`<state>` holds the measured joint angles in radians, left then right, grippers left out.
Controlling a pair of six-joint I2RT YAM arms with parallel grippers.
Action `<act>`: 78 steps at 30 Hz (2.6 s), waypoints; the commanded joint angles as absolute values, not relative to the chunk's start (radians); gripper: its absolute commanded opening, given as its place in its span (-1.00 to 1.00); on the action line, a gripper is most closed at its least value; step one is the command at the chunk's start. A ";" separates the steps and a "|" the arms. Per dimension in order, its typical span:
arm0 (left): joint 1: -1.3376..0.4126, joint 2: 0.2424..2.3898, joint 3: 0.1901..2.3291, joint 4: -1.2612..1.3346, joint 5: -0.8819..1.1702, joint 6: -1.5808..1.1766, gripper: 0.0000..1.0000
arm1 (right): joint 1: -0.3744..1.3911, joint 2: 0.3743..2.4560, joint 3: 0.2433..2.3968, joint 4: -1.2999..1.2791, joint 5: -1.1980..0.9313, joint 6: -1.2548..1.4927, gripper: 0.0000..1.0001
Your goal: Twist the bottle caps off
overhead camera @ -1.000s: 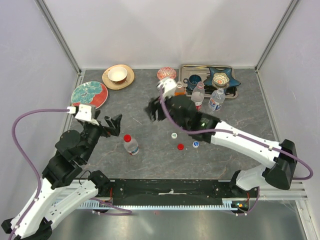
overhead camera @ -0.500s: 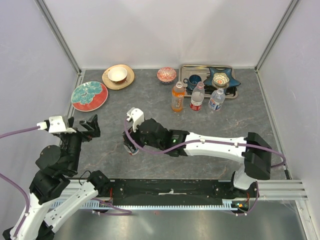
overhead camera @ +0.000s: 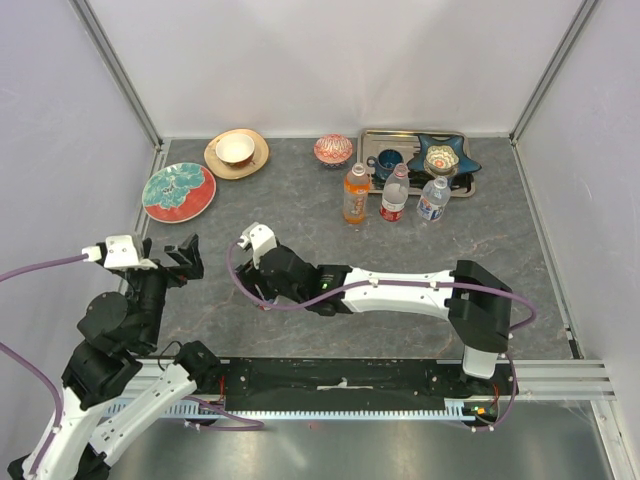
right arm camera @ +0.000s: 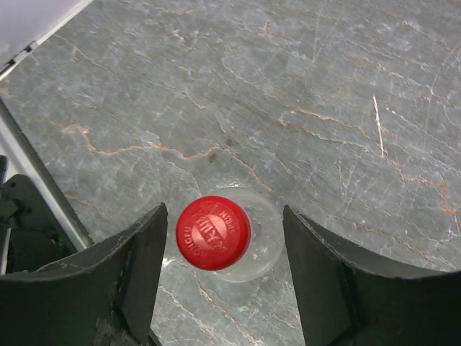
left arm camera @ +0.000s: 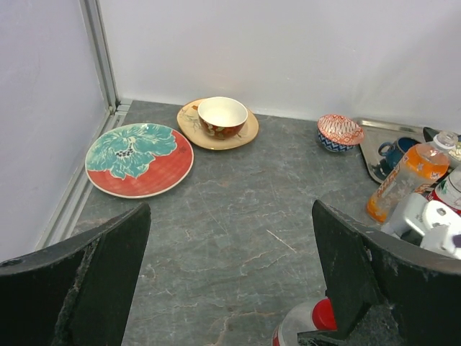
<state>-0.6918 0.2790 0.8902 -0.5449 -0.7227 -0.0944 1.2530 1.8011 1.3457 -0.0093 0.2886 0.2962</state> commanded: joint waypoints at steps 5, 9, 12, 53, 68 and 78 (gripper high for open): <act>-0.692 0.284 0.874 -0.535 -0.700 -0.120 0.98 | 1.258 1.792 1.324 0.047 0.390 0.330 -0.02; -0.692 0.296 0.877 -0.534 -0.686 -0.117 0.98 | 1.256 1.698 1.256 0.078 0.446 0.333 -0.39; -0.692 0.316 0.885 -0.515 -0.660 -0.107 0.98 | 1.259 1.577 1.218 0.042 0.480 0.327 -0.40; -0.525 0.948 0.983 0.258 1.062 -0.543 0.99 | 1.183 1.028 1.439 -0.357 0.167 0.405 -1.00; -0.549 0.904 0.942 0.190 1.109 -0.425 0.68 | 1.175 1.100 1.451 -0.275 0.127 0.400 -1.00; -0.580 0.910 0.963 0.130 1.097 -0.359 0.60 | 1.157 1.121 1.453 -0.261 0.084 0.419 -1.00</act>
<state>-0.5632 0.9108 0.9463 0.1539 1.0798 -0.4210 1.1671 1.1160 1.4147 -0.3107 0.1127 0.4000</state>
